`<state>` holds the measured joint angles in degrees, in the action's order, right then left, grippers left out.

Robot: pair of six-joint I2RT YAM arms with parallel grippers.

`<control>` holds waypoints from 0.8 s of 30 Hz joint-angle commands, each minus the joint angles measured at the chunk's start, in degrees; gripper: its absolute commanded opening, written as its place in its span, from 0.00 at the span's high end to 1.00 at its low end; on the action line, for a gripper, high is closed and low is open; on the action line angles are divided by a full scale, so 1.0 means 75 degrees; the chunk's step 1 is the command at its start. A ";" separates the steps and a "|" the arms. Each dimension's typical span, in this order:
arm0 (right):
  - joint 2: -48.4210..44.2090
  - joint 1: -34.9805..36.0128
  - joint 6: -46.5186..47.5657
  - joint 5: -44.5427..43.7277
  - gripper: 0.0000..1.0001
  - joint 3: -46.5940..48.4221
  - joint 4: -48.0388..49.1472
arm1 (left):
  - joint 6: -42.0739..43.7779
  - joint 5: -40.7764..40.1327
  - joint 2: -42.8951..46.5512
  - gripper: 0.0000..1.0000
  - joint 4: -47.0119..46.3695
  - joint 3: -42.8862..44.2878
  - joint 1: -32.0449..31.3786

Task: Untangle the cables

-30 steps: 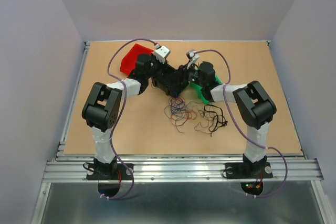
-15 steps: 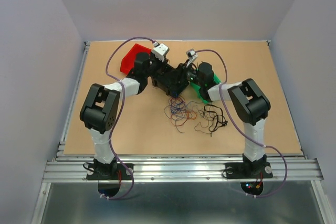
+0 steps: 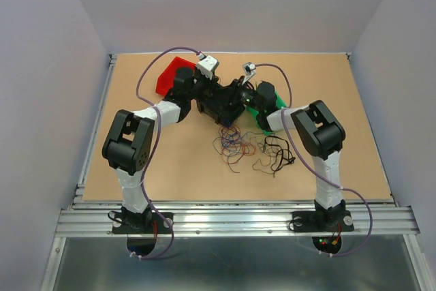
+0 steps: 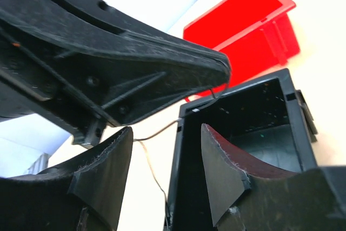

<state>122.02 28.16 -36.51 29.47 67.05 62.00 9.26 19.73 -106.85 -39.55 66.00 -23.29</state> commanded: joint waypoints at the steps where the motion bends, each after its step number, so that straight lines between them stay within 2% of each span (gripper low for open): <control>1: -0.0015 0.0042 -0.0194 0.0078 0.42 0.0283 0.0839 | -0.0097 0.0100 0.0336 1.00 -0.0211 0.0060 -0.0024; 5: 0.0078 0.0042 -0.0276 0.0020 0.42 0.0388 0.0828 | -0.0156 0.0159 0.0348 1.00 -0.0188 0.0071 -0.0024; 11: 0.0336 0.0042 -0.0487 -0.0051 0.61 0.0623 0.0827 | -0.0238 0.0241 0.0430 1.00 -0.0164 0.0036 -0.0024; 12: 0.0360 0.0042 -0.0499 -0.0074 0.61 0.0623 0.0827 | -0.0238 0.0229 0.0430 1.00 -0.0176 0.0025 -0.0024; 15: 0.0407 0.0042 -0.0534 -0.0179 0.79 0.0658 0.0816 | -0.0250 0.0241 0.0442 1.00 -0.0164 0.0024 -0.0024; 16: 0.0395 0.0042 -0.0522 -0.0273 0.88 0.0635 0.0816 | -0.0250 0.0229 0.0465 1.00 -0.0164 0.0013 -0.0024; 19: 0.0232 0.0019 -0.0452 -0.0495 0.99 0.0425 0.0781 | -0.0203 0.0194 0.0465 1.00 -0.0164 0.0001 -0.0024; 24: -0.0026 -0.0203 -0.0172 -0.0953 0.99 0.0213 0.0535 | -0.0039 -0.0134 0.0430 1.00 -0.0187 0.0013 -0.0024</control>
<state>124.86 28.01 -39.97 25.91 69.01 64.64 8.12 20.01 -106.85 -38.98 66.00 -23.27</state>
